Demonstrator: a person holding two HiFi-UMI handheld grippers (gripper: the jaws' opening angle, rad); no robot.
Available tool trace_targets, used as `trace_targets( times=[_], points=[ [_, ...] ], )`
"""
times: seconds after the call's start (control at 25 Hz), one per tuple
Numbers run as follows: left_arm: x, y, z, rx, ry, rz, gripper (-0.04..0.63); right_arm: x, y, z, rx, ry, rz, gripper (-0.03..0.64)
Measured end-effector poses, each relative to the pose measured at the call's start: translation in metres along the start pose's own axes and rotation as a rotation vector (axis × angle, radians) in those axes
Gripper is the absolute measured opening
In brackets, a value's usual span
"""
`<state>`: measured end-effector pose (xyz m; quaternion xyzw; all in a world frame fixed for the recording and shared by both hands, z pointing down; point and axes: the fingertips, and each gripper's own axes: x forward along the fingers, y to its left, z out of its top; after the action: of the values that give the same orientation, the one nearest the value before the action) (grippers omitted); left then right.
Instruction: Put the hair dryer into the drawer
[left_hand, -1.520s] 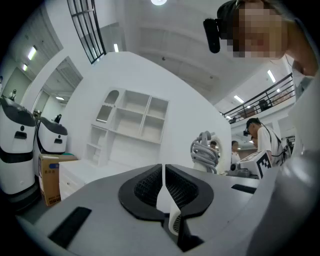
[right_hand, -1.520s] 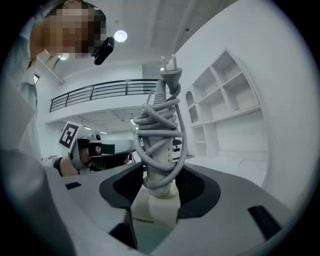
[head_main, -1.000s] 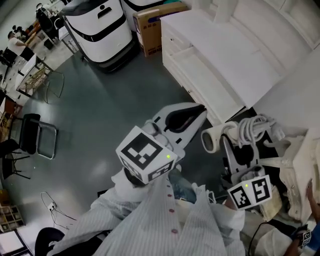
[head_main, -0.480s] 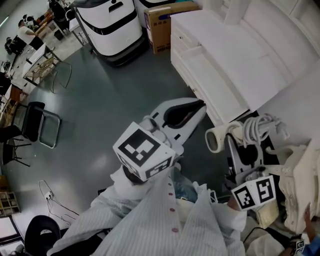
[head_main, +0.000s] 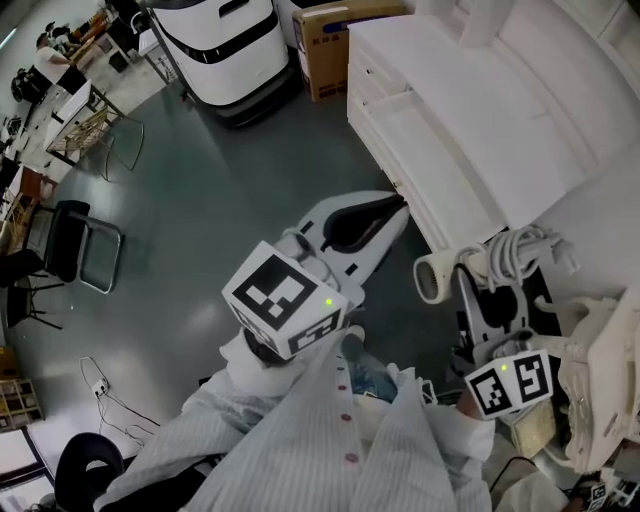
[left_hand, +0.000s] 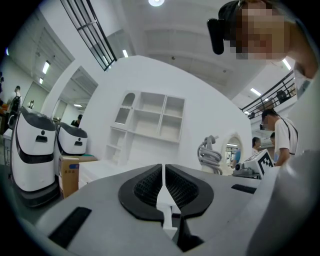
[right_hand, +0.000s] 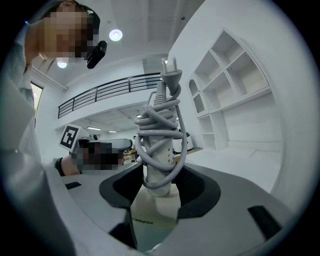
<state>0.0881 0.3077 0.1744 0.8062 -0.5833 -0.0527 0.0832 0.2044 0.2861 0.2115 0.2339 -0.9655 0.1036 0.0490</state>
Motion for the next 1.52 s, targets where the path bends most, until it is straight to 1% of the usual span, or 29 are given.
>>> trace_targets(
  times=[0.16,0.36,0.68,0.84,0.96,1.12,1.24,1.36,1.52],
  points=[
    [0.015,0.037,0.009,-0.001,0.005,-0.012,0.028,0.032,-0.006,0.007,0.015,-0.009,-0.023,0.201],
    [0.059,0.094,0.018,0.003,0.030,-0.063,0.028,0.093,-0.034,0.018,0.029,-0.009,-0.067,0.201],
    [0.089,0.136,0.032,0.026,0.047,-0.162,0.028,0.143,-0.044,0.036,0.022,-0.041,-0.141,0.201],
    [0.103,0.171,0.038,0.038,0.054,-0.210,0.028,0.181,-0.053,0.043,0.032,-0.066,-0.188,0.201],
    [0.104,0.198,0.040,0.040,0.061,-0.236,0.028,0.204,-0.052,0.043,0.035,-0.078,-0.224,0.201],
    [0.102,0.216,0.040,0.039,0.070,-0.278,0.028,0.221,-0.044,0.042,0.042,-0.087,-0.266,0.201],
    [0.104,0.223,0.040,0.027,0.074,-0.299,0.028,0.228,-0.044,0.040,0.049,-0.073,-0.278,0.201],
    [0.121,0.230,0.037,0.021,0.085,-0.315,0.028,0.236,-0.059,0.040,0.055,-0.063,-0.294,0.201],
    [0.151,0.242,0.031,0.018,0.101,-0.315,0.028,0.248,-0.090,0.037,0.076,-0.050,-0.308,0.201]
  ],
)
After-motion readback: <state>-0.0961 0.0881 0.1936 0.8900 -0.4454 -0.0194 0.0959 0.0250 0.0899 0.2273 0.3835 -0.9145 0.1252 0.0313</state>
